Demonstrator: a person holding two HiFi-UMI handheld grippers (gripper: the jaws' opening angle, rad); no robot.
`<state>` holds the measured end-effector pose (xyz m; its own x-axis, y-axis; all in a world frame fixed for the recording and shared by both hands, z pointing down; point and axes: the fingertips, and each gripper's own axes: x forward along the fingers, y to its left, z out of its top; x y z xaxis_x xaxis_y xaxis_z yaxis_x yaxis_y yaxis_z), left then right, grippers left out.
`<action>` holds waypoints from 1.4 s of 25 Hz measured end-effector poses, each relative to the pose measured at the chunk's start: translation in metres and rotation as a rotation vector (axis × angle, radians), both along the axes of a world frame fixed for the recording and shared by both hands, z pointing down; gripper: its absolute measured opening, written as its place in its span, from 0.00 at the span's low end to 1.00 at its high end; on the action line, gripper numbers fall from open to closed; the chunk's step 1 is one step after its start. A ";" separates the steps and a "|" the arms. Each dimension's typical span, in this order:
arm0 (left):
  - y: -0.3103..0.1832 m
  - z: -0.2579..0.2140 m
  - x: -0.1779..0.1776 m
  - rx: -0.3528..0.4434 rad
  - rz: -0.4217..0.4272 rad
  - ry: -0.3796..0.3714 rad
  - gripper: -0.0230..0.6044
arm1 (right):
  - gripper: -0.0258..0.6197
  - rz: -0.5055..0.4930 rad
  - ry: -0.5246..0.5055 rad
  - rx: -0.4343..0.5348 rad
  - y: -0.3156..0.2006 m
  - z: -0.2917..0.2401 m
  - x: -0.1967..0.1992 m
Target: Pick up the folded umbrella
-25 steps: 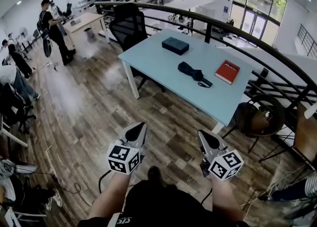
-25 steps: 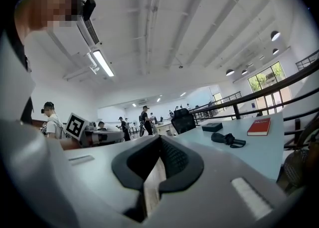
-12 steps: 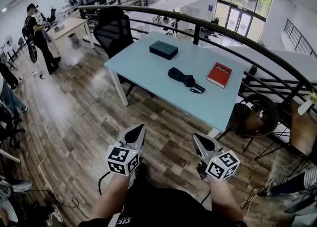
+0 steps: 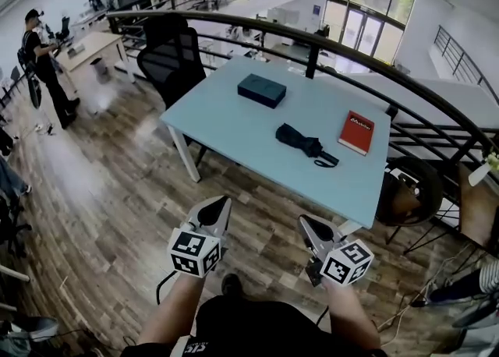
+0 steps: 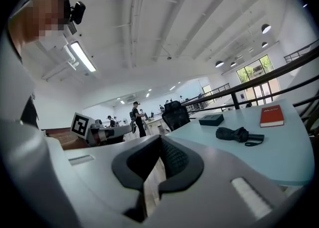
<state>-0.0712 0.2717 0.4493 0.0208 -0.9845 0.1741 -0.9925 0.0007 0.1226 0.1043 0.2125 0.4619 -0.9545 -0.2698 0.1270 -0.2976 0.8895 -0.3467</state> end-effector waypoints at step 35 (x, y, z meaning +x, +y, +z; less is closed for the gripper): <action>-0.219 0.010 -0.070 -0.012 0.419 0.129 0.05 | 0.04 0.182 0.019 -0.105 -0.188 0.048 -0.092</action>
<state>-0.1416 0.0530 0.4595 0.4401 -0.8844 0.1556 -0.8839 -0.3962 0.2485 0.0123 0.0243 0.5096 -0.8884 -0.4217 0.1816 -0.4575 0.7797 -0.4276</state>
